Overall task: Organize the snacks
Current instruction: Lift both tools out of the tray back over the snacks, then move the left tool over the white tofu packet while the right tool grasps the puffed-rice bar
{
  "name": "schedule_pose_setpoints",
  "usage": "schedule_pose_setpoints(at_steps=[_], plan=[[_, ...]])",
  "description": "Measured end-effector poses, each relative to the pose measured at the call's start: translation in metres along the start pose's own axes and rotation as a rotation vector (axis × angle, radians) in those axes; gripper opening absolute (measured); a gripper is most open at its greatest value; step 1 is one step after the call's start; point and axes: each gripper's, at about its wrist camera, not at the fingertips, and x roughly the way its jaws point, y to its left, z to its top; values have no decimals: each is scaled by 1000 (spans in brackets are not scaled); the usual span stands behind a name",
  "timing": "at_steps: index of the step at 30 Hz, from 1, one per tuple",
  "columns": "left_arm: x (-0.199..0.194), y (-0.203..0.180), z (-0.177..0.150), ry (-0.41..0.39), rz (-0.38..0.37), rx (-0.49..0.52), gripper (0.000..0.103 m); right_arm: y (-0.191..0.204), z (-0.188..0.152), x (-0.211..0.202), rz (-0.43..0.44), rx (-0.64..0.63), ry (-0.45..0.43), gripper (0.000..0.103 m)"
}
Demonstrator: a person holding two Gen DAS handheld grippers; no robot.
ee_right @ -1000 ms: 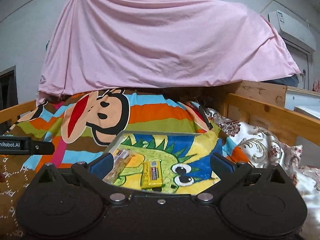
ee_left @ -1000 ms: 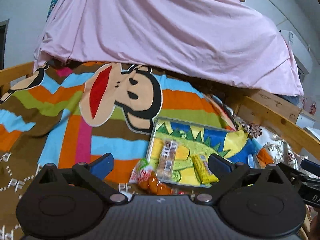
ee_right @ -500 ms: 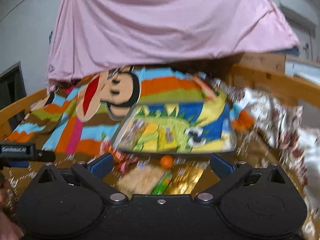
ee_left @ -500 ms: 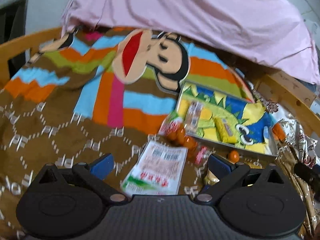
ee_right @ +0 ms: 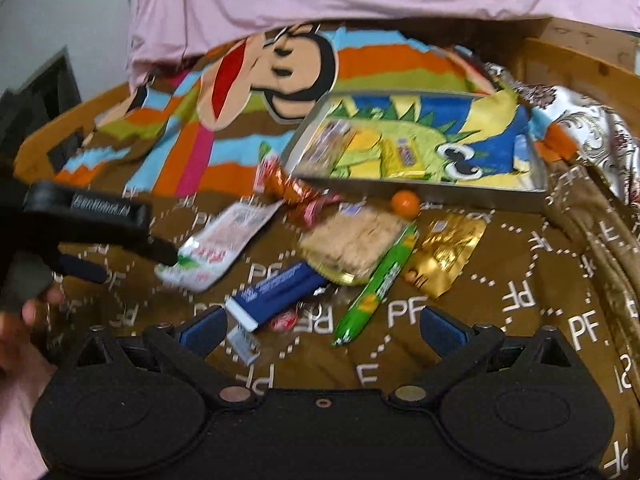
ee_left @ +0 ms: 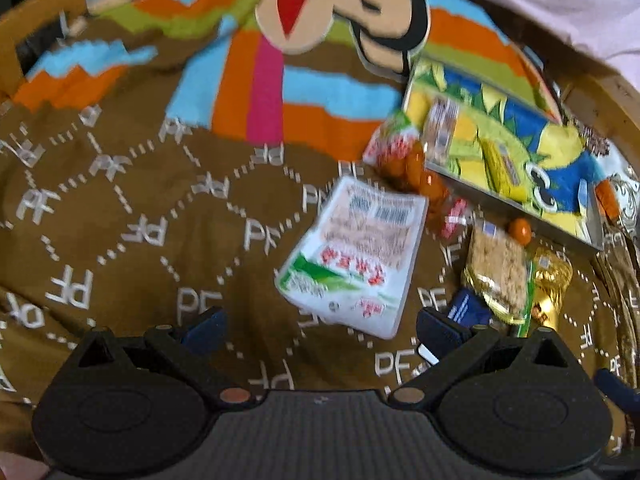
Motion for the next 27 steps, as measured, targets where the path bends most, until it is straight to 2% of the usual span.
schedule_pose_setpoints(at_steps=[5,7,11,16,20,27], plan=[[23,6,13,119,-5,-54,102,3,-5,10,7,-30,56,102],[26,3,19,121,-4,-32,102,2,-3,15,9,-41,70,102],[32,-13,35,100,7,76,102,2,3,29,9,-72,83,102],[54,-29,52,121,-33,195,102,1,16,45,24,-138,67,102],[72,-32,57,163,-93,230,102,-3,28,59,35,-166,75,102],[89,-29,63,176,-86,279,102,-15,48,80,56,-161,37,102]])
